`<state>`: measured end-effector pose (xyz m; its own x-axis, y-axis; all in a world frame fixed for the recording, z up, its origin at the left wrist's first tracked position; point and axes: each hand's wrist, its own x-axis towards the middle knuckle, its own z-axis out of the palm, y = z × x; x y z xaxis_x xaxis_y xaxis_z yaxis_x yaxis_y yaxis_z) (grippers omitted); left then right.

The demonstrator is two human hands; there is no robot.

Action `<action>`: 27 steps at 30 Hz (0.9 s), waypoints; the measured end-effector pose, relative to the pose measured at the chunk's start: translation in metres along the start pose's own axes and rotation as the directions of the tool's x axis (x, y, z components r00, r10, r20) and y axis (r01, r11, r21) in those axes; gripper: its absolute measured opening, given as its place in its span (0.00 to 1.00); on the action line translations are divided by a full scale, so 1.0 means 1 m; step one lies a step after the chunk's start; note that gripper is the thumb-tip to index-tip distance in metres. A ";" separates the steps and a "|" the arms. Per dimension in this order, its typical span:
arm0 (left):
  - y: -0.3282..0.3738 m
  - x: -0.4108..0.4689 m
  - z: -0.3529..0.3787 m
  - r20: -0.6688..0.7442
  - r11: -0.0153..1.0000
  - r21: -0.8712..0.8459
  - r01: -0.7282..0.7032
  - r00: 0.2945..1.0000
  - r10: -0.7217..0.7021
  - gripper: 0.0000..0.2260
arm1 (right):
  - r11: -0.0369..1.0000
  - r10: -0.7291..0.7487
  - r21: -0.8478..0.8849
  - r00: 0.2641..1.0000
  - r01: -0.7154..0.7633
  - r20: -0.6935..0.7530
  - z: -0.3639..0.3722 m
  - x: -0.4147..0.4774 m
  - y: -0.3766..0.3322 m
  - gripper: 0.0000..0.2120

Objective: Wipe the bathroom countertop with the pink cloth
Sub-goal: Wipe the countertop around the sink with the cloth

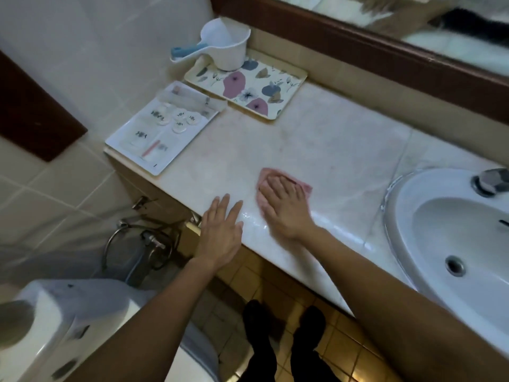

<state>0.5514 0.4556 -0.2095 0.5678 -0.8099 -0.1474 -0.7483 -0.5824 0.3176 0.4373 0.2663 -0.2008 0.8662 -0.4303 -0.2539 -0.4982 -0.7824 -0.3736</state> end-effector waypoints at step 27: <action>0.308 0.181 0.067 0.106 0.962 -0.018 -0.273 0.956 0.273 0.25 | 0.811 0.453 0.482 0.878 -0.332 -0.157 -0.193 -0.037 0.356 0.06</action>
<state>0.4001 0.1251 -0.2013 0.3019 -0.9409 -0.1533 -0.8686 -0.3377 0.3625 0.2356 -0.0833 -0.1519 0.5408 -0.8025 -0.2520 -0.7099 -0.2747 -0.6486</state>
